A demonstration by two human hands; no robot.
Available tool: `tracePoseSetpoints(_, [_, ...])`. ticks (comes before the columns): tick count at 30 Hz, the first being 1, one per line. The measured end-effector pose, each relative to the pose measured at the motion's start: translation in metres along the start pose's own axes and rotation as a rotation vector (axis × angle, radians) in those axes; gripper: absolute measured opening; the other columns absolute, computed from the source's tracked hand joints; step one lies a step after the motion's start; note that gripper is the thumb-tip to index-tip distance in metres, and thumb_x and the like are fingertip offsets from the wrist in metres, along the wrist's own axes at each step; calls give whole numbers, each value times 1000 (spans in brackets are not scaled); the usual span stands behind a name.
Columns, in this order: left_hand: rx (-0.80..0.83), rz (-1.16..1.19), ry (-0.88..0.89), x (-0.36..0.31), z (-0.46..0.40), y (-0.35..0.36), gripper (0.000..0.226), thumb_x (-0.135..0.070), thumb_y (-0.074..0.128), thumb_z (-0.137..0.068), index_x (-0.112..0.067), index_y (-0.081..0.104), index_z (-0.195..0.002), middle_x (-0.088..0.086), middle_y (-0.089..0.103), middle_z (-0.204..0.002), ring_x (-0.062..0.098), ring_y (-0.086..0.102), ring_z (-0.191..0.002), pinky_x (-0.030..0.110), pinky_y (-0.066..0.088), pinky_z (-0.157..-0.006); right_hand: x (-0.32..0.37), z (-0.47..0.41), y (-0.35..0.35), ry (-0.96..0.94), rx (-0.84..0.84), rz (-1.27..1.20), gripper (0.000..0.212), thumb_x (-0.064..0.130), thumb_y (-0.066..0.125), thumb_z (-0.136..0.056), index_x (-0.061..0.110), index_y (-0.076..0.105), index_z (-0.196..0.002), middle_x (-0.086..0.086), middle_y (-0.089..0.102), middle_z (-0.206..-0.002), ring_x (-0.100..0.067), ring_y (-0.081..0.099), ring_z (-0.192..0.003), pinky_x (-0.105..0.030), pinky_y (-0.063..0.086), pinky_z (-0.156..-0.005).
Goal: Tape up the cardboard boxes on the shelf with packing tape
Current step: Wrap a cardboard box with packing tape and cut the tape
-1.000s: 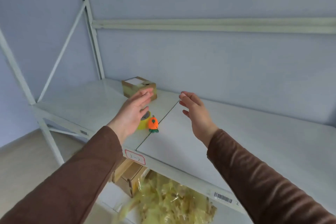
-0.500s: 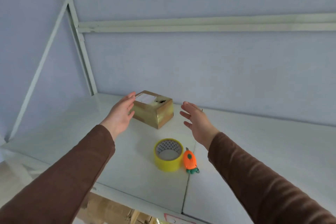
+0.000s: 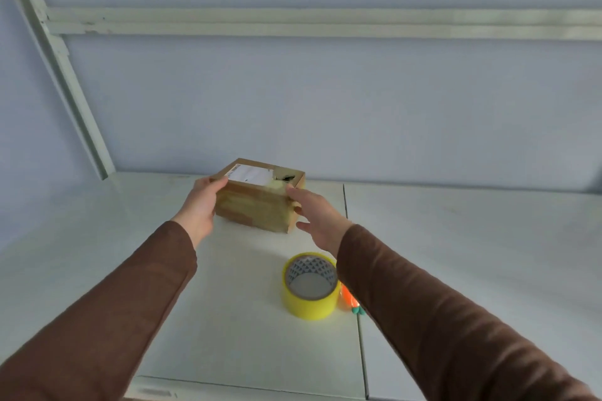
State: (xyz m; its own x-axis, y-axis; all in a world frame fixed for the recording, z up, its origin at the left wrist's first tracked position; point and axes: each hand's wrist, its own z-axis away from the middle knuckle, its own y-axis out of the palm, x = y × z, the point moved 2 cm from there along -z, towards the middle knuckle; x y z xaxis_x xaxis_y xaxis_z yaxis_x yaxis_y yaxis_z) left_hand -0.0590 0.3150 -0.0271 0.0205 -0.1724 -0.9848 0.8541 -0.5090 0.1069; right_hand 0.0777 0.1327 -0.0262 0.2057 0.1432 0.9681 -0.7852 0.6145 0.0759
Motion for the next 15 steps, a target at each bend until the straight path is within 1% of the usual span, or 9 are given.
tracePoseSetpoints(2, [42, 1, 37, -3, 13, 22, 8, -27, 64, -99, -28, 59, -105, -8, 71, -112, 2, 66, -92, 25, 43, -83, 2, 6, -20, -63, -109, 2, 42, 49, 58, -100, 27, 55, -136, 13, 58, -122, -13, 51, -118, -34, 40, -107])
tracePoseSetpoints(5, [158, -2, 54, -5, 44, 69, 8, -27, 64, -99, -26, 61, -106, -16, 75, -99, 0, 68, -94, 27, 44, -86, 2, 24, -70, -160, -336, -29, 41, 48, 60, -99, 26, 55, -133, 10, 61, -115, -6, 55, -101, -25, 43, -79])
tracePoseSetpoints(6, [212, -4, 53, -3, 54, 86, 4, -27, 63, -100, -27, 63, -104, -17, 76, -92, 1, 68, -96, 28, 45, -85, 1, 31, -90, -177, -407, -39, 39, 47, 61, -98, 24, 56, -129, 7, 63, -116, -8, 57, -100, -25, 44, -75])
tracePoseSetpoints(7, [278, -25, 48, -1, 65, 103, 5, -26, 63, -100, -27, 67, -99, -18, 76, -89, 3, 67, -96, 29, 46, -87, -1, 39, -111, -187, -467, -50, 36, 45, 62, -98, 23, 58, -126, 2, 65, -118, -13, 60, -103, -28, 47, -78])
tracePoseSetpoints(9, [399, -95, 35, 6, 86, 136, 24, -27, 62, -101, -30, 78, -84, -18, 77, -86, 2, 70, -91, 30, 45, -94, -8, 57, -152, -183, -537, -50, 29, 40, 63, -97, 23, 60, -121, -4, 67, -122, -23, 63, -114, -40, 53, -95])
tracePoseSetpoints(10, [440, -128, 20, 12, 96, 150, 27, -28, 62, -101, -32, 79, -81, -17, 77, -86, 1, 71, -89, 31, 44, -97, -13, 70, -172, -175, -554, -34, 27, 38, 62, -98, 23, 60, -120, -3, 67, -123, -25, 63, -117, -46, 52, -103])
tracePoseSetpoints(12, [479, -158, -22, 23, 110, 168, 12, -31, 65, -100, -24, 74, -96, -11, 78, -99, 5, 70, -100, 36, 42, -105, -20, 90, -202, -171, -575, 4, 24, 34, 61, -98, 24, 61, -120, 0, 68, -121, -23, 63, -116, -50, 49, -107])
tracePoseSetpoints(14, [511, -200, -48, 30, 121, 183, 25, -36, 68, -97, -18, 63, -114, -4, 73, -117, 14, 66, -114, 39, 41, -113, -26, 108, -228, -183, -598, 23, 21, 30, 60, -99, 24, 63, -119, 0, 70, -120, -21, 65, -113, -49, 51, -105])
tracePoseSetpoints(15, [528, -231, -56, 32, 126, 191, 30, -38, 69, -96, -17, 62, -118, -2, 71, -123, 17, 65, -117, 40, 41, -114, -28, 114, -239, -181, -604, 27, 20, 29, 60, -100, 24, 64, -118, -1, 70, -120, -20, 66, -111, -47, 51, -104])
